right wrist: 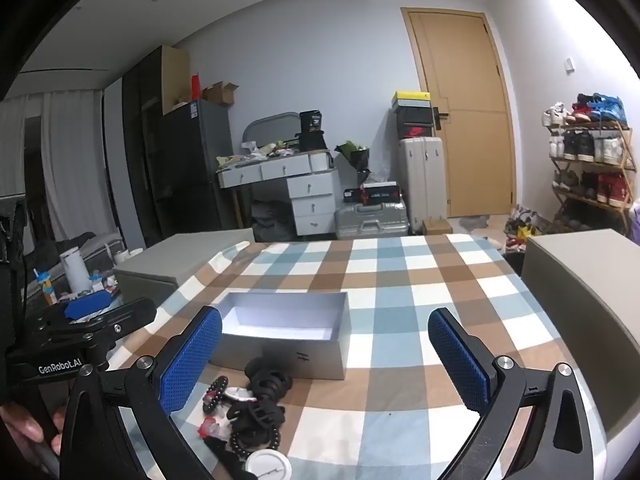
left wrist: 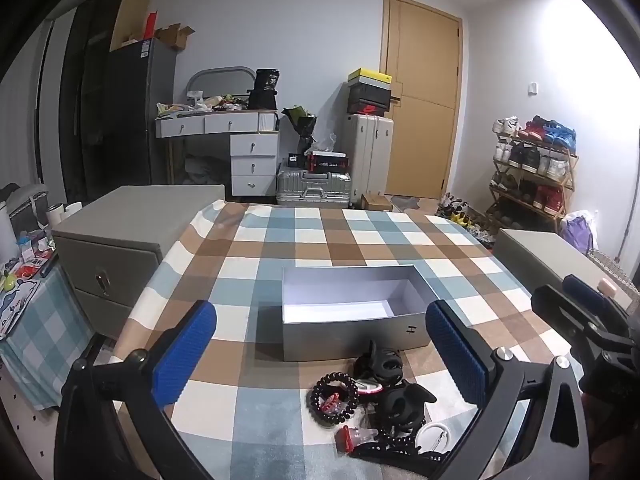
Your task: Organize jewelry
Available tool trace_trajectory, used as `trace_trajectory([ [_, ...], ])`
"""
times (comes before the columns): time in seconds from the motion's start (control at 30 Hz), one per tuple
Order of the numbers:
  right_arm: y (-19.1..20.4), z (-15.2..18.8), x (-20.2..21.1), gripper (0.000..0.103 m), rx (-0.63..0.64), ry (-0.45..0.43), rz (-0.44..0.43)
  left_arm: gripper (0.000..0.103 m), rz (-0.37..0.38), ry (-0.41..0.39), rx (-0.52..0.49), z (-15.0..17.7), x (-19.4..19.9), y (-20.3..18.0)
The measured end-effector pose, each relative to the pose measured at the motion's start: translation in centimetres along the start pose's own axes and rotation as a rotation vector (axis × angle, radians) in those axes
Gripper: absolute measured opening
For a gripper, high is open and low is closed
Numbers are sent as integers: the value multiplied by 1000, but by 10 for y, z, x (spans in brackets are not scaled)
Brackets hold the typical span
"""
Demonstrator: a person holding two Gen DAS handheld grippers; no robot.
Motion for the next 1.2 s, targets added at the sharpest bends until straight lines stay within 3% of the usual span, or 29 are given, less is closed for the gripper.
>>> trace_trajectory([
  [1.2, -5, 6, -2, 103, -54, 4, -23, 102, 25, 34, -1, 8, -3, 2],
])
Point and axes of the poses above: each gripper's, at about its wrist camera, not at the fingertips, and x roughly against the way its jaws point, y to its left, z to its underside, the point moved 9 cm from there along -x, roughly the way its jaws point, and after that the axes turned 3 degrees about -z, right-handed, at the moved point
